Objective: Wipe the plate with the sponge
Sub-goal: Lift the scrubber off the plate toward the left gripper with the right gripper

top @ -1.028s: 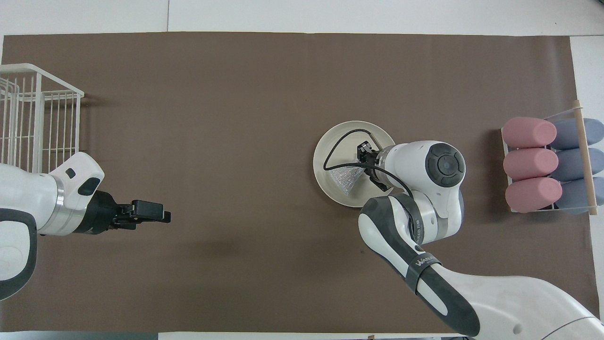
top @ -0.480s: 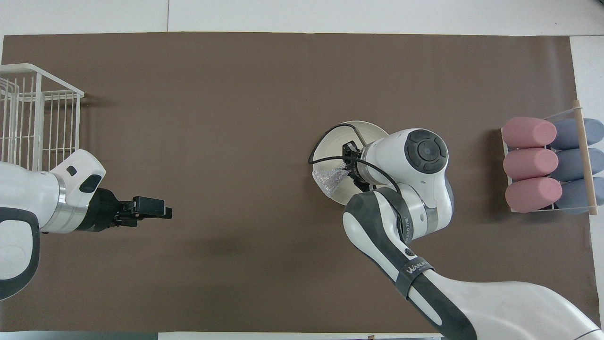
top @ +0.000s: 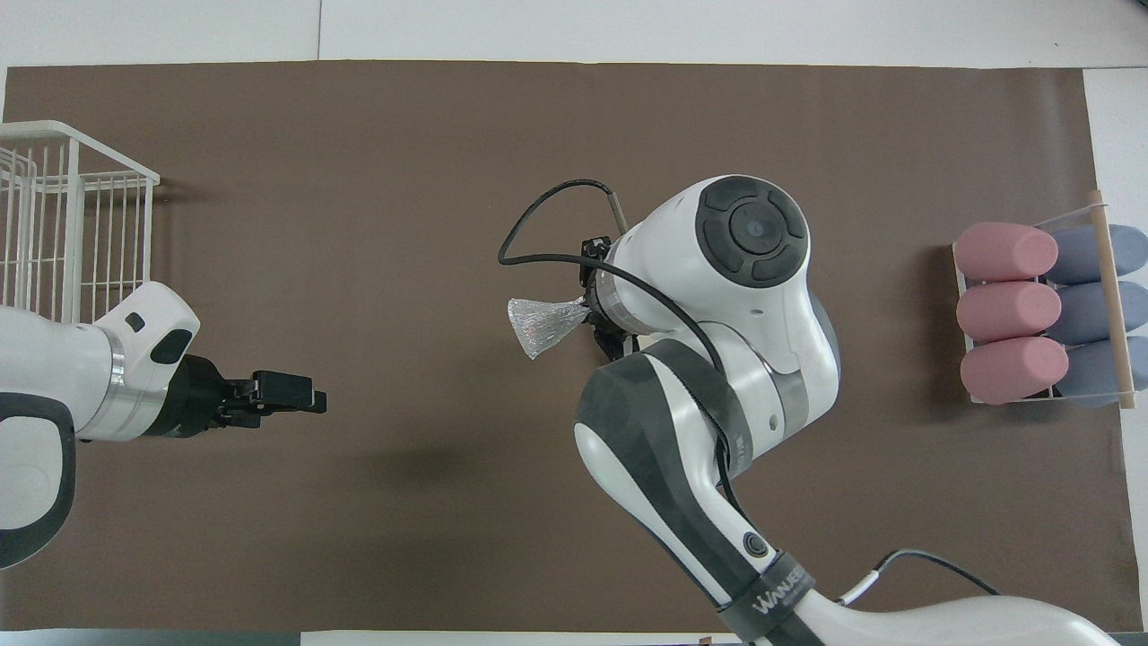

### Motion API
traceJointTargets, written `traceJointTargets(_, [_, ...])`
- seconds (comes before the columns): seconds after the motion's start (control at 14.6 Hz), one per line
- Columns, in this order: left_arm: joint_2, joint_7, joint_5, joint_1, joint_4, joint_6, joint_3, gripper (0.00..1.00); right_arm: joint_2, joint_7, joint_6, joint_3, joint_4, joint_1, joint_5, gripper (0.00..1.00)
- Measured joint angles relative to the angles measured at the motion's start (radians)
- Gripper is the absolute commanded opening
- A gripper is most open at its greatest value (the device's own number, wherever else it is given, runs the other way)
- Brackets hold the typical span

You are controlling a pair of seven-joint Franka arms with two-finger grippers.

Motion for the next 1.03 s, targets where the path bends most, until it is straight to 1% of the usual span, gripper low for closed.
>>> traceJointTargets(0.21, [0.000, -0.067, -0.003, 0.000, 0.000, 0.001, -0.007, 1.00, 0.020, 0.161, -0.028, 0.000, 0.077, 0.066, -0.037, 0.00])
traceJointTargets(0.27, [0.000, -0.093, -0.025, 0.000, 0.001, 0.002, -0.008, 1.00, 0.028, 0.208, -0.042, 0.000, 0.097, 0.088, -0.062, 0.00])
traceJointTargets(0.41, [0.000, -0.110, -0.138, 0.000, 0.001, 0.005, -0.007, 1.00, 0.037, 0.288, -0.065, 0.001, 0.112, 0.139, -0.096, 0.00])
traceJointTargets(0.55, [0.003, -0.114, -0.285, 0.001, 0.001, 0.016, -0.005, 1.00, 0.041, 0.339, -0.070, 0.001, 0.118, 0.180, -0.119, 0.00])
traceJointTargets(0.69, [0.019, -0.116, -0.427, 0.001, 0.000, 0.028, -0.005, 1.00, 0.041, 0.348, -0.080, 0.000, 0.121, 0.188, -0.124, 0.00])
traceJointTargets(1.03, [0.105, -0.116, -0.661, 0.000, 0.000, 0.106, -0.010, 1.00, 0.041, 0.348, -0.082, -0.006, 0.123, 0.186, -0.144, 0.00])
